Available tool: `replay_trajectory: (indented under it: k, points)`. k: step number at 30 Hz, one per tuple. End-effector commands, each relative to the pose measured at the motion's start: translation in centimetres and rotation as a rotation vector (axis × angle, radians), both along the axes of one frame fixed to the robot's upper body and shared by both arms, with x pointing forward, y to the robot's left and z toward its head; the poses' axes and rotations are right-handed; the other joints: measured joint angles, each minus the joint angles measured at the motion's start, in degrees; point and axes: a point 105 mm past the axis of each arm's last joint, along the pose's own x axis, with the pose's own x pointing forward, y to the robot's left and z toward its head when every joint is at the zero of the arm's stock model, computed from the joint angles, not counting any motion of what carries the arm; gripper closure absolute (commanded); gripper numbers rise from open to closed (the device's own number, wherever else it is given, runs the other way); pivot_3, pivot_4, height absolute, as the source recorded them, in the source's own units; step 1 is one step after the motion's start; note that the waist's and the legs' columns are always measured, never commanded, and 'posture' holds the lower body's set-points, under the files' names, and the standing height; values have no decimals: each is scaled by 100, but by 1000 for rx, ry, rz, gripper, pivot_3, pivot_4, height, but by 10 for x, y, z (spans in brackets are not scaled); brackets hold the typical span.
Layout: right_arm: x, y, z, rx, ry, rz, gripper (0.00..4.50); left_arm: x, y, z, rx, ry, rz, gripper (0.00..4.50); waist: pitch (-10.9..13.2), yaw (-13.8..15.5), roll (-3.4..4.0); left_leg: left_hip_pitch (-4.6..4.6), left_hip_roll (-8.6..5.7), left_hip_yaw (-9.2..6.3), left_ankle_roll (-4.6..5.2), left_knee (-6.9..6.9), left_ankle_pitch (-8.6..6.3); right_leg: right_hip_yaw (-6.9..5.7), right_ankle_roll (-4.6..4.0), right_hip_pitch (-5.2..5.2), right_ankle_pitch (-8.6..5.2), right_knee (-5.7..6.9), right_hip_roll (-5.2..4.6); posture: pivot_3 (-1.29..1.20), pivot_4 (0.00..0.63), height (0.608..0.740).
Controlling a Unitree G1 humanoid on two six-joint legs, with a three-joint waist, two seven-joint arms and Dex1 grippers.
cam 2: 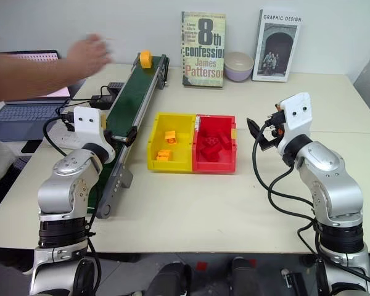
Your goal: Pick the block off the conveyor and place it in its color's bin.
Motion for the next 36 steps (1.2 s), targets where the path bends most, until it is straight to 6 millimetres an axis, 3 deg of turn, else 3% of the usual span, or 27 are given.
replay_trajectory:
  k: [1,10,17,22,29,36]
  points:
    - [-4,2,18,-11,-68,14,0,-8,6,13,21,-42,36,8,0,0,0,0,0,0,0,0,0,0,0,0,0,0,0,0,150,740]
    - [2,3,25,-49,-78,77,0,-23,17,14,-13,-64,109,8,0,-3,0,1,1,-4,0,0,0,1,0,1,0,1,0,0,150,740]
    - [1,12,22,-27,-68,133,0,-30,8,7,-49,-63,106,8,0,-1,0,-1,-1,1,0,0,0,3,0,2,0,-3,-2,0,150,740]
    - [0,17,21,-30,-61,179,0,-30,11,12,-54,-87,108,8,0,0,0,1,1,-6,0,0,0,2,-1,2,0,1,0,0,150,740]
    - [-26,58,31,8,-19,557,0,-30,9,8,-34,-84,81,8,0,-5,0,2,1,1,0,0,0,-3,0,2,0,-1,1,0,150,740]
    - [-46,80,30,11,46,765,0,-27,17,12,-38,-99,102,8,0,-1,0,1,2,-8,0,-1,0,-2,-1,4,0,-2,0,0,150,740]
